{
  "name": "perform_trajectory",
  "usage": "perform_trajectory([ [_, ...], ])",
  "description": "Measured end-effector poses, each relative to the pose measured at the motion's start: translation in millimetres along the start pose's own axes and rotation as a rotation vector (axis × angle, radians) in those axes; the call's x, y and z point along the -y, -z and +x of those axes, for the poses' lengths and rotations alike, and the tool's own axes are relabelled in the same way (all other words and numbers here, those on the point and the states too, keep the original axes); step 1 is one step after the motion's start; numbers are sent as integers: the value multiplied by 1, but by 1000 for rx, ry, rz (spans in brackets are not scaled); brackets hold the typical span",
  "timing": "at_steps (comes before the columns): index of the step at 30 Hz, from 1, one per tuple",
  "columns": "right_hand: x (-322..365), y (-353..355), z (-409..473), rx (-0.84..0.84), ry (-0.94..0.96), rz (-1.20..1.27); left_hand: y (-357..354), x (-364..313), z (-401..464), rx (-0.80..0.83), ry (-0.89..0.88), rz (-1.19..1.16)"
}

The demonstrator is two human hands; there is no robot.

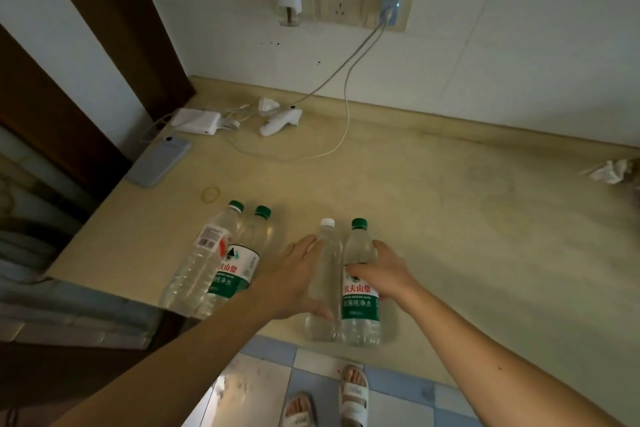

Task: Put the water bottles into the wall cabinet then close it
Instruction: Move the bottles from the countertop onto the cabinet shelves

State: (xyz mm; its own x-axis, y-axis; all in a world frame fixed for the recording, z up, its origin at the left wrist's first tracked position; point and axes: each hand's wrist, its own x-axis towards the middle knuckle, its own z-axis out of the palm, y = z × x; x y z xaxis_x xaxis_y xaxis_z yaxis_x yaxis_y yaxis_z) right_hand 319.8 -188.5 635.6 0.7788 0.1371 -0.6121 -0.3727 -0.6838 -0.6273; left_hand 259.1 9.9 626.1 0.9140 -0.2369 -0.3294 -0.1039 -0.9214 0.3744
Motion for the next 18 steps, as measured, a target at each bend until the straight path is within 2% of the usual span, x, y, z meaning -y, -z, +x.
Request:
perform_trajectory([
  [3, -8, 10, 3, 29, -25, -13, -3, -9, 10, -74, 91, -254],
  [5, -11, 14, 6, 49, -31, -17, 1, -14, 19, -156, 223, -528],
  [7, -11, 17, 10, 49, -22, -12, 5, -17, 29, -167, 366, -687],
  [11, -3, 22, 25, 19, 15, -17, 4, -19, 45, -89, 481, -739],
  [18, 11, 18, 45, 52, -11, -17, 7, -21, 58, -43, 503, -890],
])
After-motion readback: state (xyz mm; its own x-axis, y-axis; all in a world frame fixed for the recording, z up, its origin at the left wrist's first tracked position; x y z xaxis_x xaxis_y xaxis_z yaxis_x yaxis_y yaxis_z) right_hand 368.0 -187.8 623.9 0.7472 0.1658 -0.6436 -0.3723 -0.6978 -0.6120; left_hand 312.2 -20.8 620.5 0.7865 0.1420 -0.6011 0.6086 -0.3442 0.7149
